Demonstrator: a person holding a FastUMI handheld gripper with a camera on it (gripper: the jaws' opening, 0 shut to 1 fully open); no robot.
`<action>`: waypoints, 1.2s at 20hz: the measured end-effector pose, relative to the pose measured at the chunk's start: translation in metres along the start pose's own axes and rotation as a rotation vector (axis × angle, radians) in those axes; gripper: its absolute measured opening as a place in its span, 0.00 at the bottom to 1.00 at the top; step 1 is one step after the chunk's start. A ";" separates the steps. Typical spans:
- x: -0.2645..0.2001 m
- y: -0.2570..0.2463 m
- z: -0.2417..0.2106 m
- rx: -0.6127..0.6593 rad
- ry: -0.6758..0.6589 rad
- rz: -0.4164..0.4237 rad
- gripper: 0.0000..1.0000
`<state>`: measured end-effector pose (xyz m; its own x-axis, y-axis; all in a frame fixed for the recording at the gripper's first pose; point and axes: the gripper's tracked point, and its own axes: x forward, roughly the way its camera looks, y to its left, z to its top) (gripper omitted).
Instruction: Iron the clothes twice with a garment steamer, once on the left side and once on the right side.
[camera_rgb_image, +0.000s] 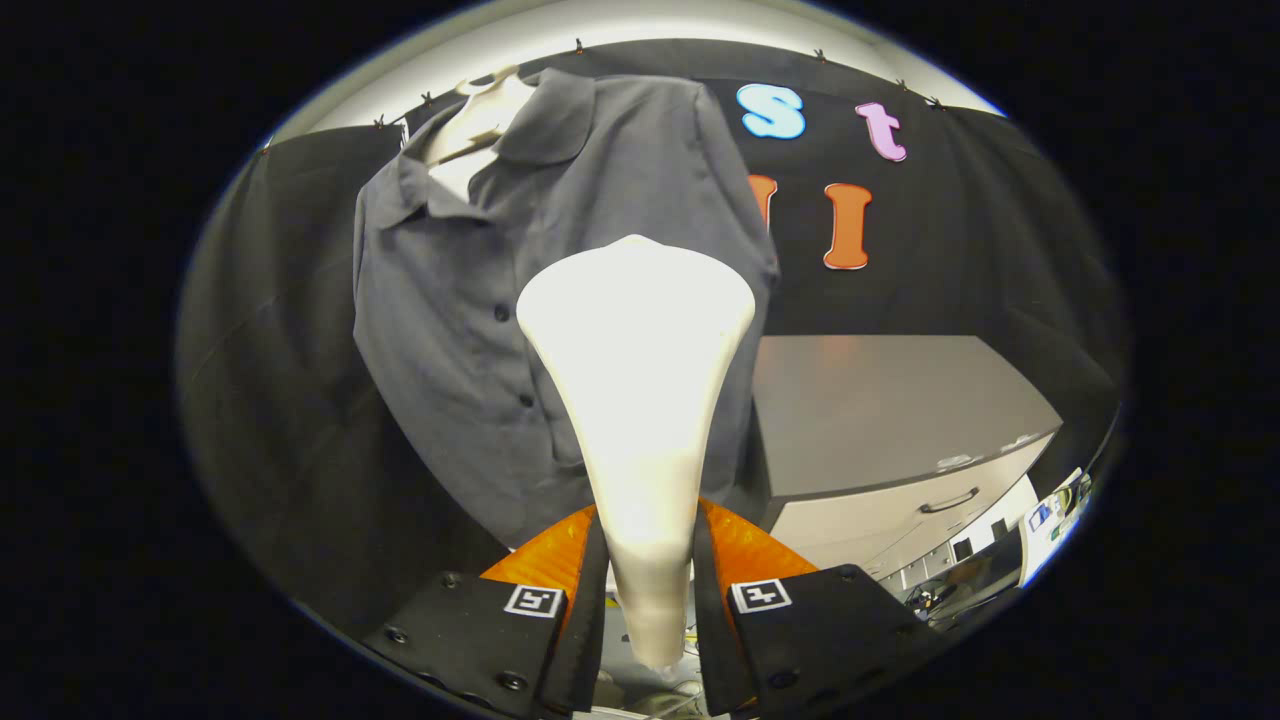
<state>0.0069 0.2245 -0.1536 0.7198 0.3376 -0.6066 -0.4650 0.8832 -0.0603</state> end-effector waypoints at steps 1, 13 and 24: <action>-0.006 -0.014 0.010 0.005 -0.021 -0.012 0.47; -0.081 -0.109 0.087 0.042 -0.205 -0.057 0.47; -0.084 -0.127 0.060 0.075 -0.205 -0.054 0.47</action>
<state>0.0360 0.1037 -0.0471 0.8361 0.3414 -0.4295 -0.3886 0.9211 -0.0244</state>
